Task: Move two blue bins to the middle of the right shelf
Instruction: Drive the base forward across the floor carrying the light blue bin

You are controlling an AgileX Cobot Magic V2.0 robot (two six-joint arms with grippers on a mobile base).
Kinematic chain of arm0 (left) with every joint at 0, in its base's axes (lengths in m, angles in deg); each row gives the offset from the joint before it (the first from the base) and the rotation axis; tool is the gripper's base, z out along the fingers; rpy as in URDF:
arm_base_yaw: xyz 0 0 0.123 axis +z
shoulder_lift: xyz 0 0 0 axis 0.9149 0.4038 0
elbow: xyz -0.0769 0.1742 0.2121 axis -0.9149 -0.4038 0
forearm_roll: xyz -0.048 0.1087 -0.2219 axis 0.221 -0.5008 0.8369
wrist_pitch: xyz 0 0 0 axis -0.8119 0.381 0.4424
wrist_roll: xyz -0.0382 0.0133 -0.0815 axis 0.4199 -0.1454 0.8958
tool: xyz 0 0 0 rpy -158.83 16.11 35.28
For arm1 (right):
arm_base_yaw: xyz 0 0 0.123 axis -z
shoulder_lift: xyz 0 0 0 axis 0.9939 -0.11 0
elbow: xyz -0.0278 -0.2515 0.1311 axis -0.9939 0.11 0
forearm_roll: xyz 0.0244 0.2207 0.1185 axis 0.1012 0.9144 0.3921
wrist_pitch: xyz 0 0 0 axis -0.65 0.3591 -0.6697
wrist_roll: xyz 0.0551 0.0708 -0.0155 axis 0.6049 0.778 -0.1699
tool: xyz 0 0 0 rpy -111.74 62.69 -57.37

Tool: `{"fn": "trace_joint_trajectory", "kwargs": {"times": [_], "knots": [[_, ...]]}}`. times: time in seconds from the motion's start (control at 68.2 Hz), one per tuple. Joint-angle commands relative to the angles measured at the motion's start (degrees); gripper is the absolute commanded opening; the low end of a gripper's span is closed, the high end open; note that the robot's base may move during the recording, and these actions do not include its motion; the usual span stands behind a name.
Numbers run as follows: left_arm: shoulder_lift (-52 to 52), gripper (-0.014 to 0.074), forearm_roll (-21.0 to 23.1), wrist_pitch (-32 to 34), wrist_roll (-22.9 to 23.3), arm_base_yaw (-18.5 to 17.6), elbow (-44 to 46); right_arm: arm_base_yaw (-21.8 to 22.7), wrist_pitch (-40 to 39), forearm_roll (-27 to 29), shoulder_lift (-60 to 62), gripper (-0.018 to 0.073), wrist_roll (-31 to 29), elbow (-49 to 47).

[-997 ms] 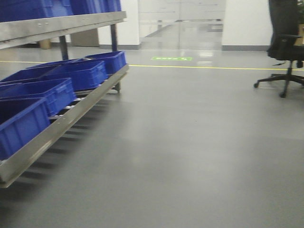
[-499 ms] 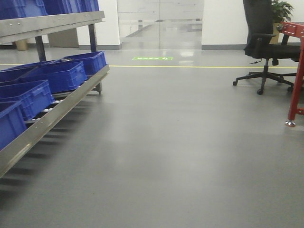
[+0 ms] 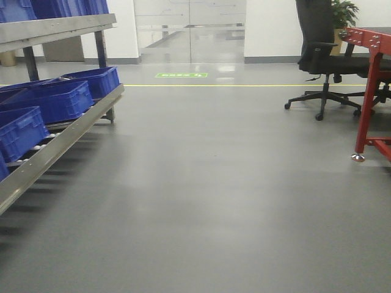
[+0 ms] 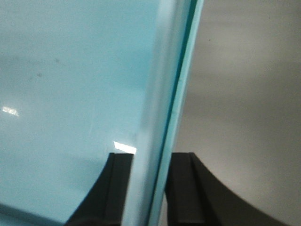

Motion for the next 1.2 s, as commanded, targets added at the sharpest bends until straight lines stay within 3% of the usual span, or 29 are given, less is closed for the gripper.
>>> {"fn": "trace_joint_trajectory", "kwargs": {"times": [0.0, 1.188], "knots": [[-1.5, -0.0111, 1.5, 5.5, -0.4, 0.1, 1.0, 0.3, -3.7, -0.9, 0.3, -0.0155, -0.1, -0.8], [-1.5, -0.0111, 1.5, 5.5, -0.4, 0.1, 1.0, 0.3, -3.7, -0.9, 0.3, -0.0155, -0.1, -0.8]]}}
